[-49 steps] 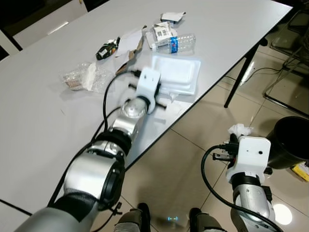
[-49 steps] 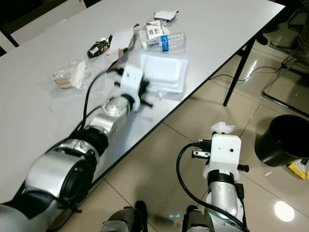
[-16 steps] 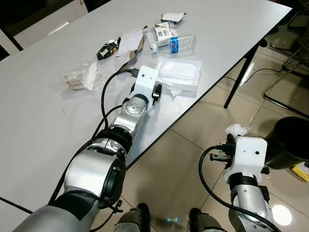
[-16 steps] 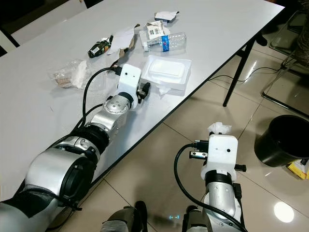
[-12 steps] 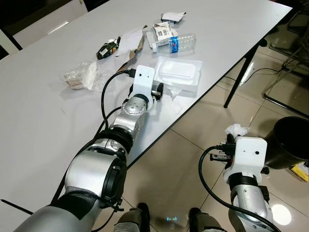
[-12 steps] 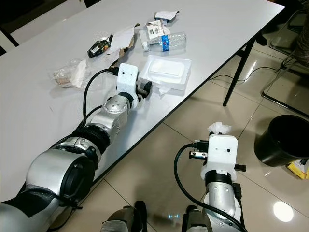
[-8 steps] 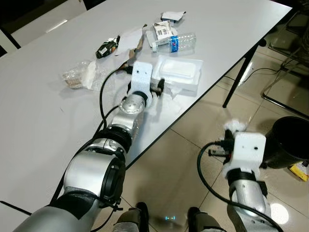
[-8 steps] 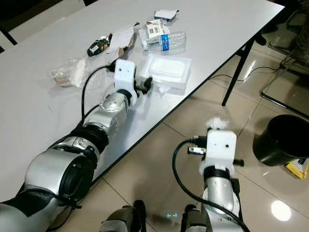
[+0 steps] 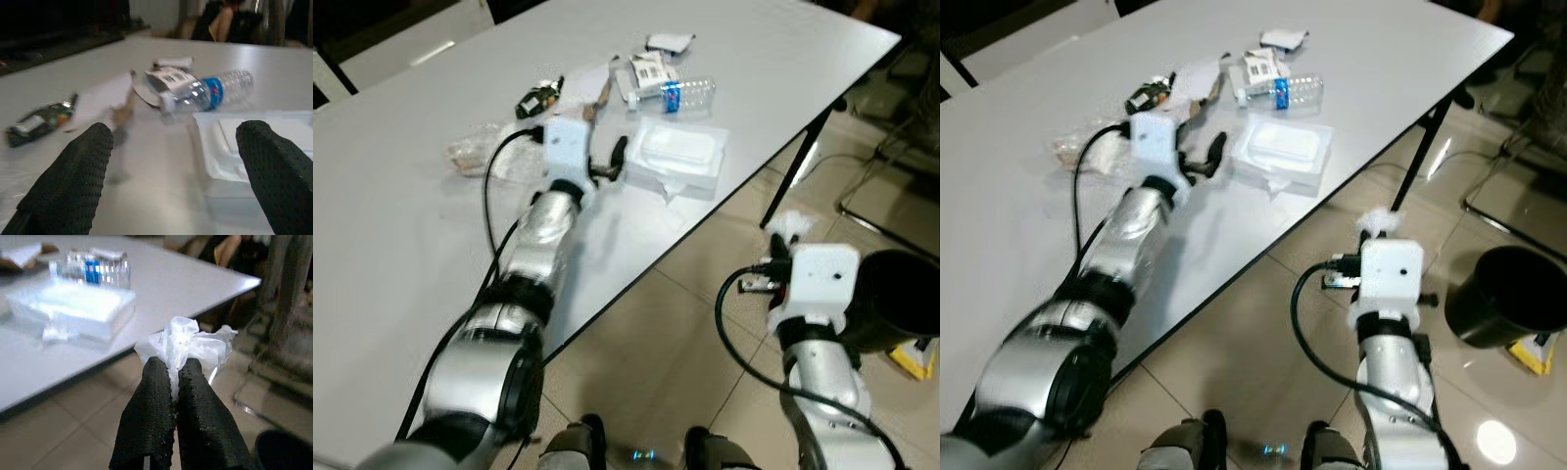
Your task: Picking trash to rubbish bin
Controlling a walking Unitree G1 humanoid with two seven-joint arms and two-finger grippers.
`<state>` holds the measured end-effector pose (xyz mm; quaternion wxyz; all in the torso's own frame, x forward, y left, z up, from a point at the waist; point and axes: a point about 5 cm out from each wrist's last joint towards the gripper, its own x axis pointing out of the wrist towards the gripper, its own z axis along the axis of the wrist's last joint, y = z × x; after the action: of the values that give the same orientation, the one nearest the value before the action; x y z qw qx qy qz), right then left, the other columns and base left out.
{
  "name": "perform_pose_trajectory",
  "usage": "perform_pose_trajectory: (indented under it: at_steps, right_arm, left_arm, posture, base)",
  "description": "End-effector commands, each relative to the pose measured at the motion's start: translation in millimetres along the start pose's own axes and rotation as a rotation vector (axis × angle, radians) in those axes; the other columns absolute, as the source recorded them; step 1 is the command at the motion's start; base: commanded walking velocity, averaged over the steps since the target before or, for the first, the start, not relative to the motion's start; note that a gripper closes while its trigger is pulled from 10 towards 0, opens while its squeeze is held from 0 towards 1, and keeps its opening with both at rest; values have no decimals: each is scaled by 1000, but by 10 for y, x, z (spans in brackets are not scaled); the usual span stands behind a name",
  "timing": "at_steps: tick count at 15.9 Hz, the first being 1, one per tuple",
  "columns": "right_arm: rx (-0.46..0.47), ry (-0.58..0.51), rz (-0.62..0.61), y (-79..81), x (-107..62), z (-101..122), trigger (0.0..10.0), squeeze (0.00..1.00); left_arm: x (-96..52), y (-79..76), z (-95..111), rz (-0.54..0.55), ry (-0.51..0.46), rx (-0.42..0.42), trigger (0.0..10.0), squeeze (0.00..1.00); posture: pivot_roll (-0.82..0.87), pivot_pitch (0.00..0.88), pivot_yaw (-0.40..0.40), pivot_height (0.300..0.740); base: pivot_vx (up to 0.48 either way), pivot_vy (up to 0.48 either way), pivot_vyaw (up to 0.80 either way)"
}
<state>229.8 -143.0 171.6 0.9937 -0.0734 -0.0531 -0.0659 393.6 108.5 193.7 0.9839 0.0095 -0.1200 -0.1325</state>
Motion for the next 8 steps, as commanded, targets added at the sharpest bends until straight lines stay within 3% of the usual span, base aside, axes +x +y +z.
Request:
perform_pose_trajectory:
  at_steps: [1, 2, 3, 4, 8]
  right_arm:
    - [-1, -28, 7, -3, 13, 30, 10000, 0]
    - [-5, -41, 5, -15, 21, 47, 10000, 0]
    - [-25, -80, -9, -58, 36, 100, 10000, 0]
    - [-43, -111, -24, -92, 39, 147, 10000, 0]
    - [-138, -208, -83, -180, 44, 311, 10000, 0]
  left_arm:
    - [-58, -12, 18, -34, -38, 12, 10000, 1000]
    - [-103, -32, 9, -48, -48, 22, 10000, 1000]
    - [-235, -120, -25, -118, -61, 30, 10000, 208]
    - [-302, -179, -32, -157, -64, 13, 10000, 0]
    - [-315, -321, 120, -204, -117, -15, 10000, 0]
  posture:
    - [60, 149, 45, 740]
    - [62, 143, 40, 740]
    - [63, 134, 30, 740]
    - [63, 128, 24, 740]
    - [56, 115, 16, 740]
  base:
    - [0, 0, 0]
    - [0, 0, 0]
    - [0, 0, 0]
    - [0, 0, 0]
    - [0, 0, 0]
